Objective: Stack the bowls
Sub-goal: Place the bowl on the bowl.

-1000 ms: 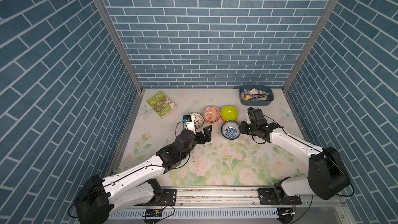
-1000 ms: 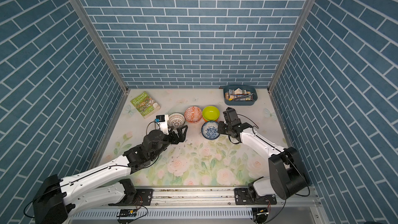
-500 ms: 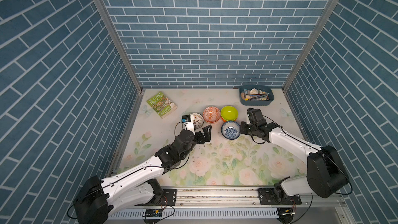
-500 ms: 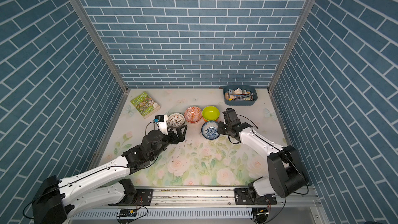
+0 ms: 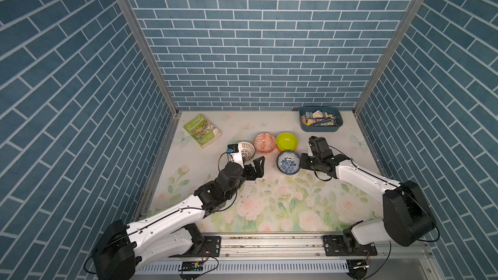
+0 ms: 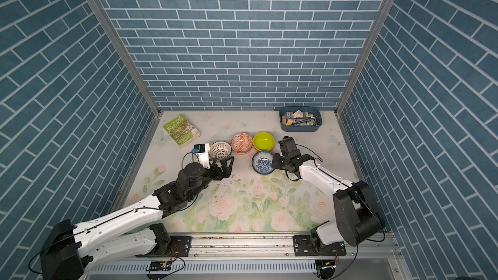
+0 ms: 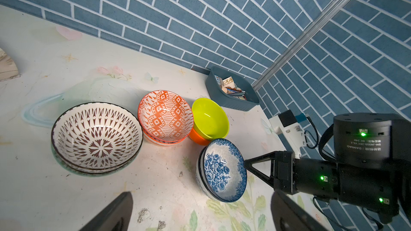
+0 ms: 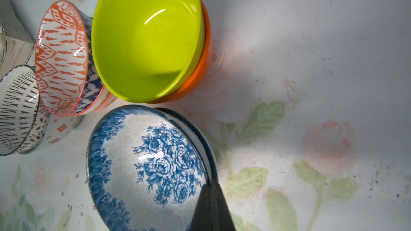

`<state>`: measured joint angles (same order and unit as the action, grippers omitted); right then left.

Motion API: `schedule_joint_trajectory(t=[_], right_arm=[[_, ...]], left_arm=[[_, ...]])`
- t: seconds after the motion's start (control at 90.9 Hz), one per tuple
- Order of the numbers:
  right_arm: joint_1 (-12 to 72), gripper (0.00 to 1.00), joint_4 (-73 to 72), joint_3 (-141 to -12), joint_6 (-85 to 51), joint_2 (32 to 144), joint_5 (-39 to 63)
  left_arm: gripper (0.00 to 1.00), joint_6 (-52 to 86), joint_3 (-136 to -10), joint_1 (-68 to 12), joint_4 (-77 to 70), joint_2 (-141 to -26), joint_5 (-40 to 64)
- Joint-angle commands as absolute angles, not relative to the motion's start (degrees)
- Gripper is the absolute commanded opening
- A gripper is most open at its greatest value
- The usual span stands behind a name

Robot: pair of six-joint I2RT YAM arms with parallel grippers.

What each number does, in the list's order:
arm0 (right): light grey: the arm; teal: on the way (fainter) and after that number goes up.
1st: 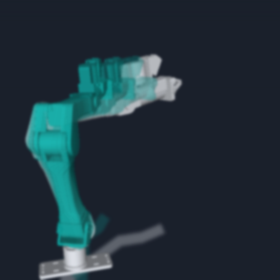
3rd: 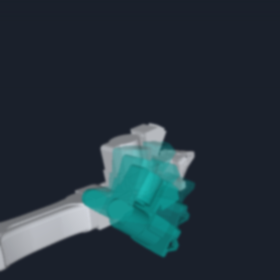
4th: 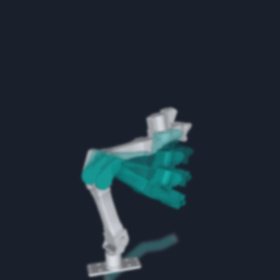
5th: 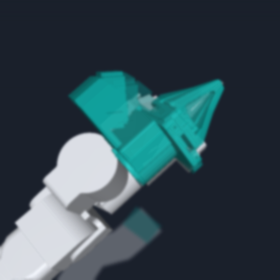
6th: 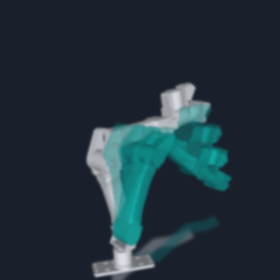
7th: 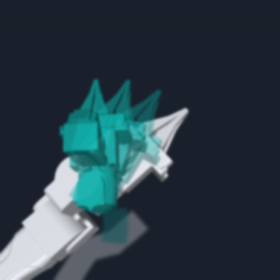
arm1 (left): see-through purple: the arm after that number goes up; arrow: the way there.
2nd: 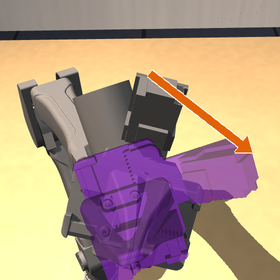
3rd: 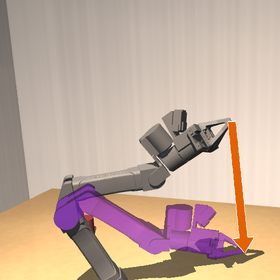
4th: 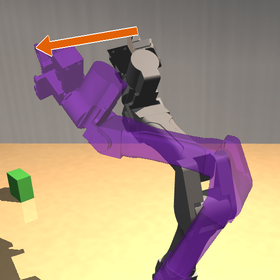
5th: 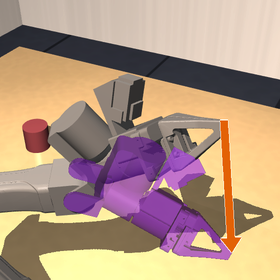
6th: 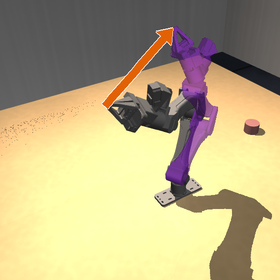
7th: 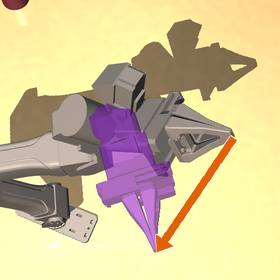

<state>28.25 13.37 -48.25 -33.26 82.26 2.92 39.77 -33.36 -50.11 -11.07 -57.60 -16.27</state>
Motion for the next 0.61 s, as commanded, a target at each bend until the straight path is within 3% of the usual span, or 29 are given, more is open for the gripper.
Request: schedule_joint_trajectory(t=[0.0,0.22,0.429,0.594], right_arm=[[28.5,0.00,13.4,-47.0,-34.3,83.0,3.9],[28.5,0.03,14.5,-48.0,-34.5,81.9,4.0],[28.6,0.38,16.7,-50.0,-33.2,81.2,2.5],[28.6,0.41,16.6,-50.9,-32.5,83.4,2.2]], left_arm=[[1.00,40.0,-32.2,-49.8,-10.5,-56.6,-16.6],[1.00,40.1,-32.5,-49.8,-10.7,-56.9,-16.4],[1.00,39.7,-33.3,-49.8,-10.9,-57.9,-16.3],[1.00,39.9,-32.9,-49.8,-11.3,-57.9,-16.4]])
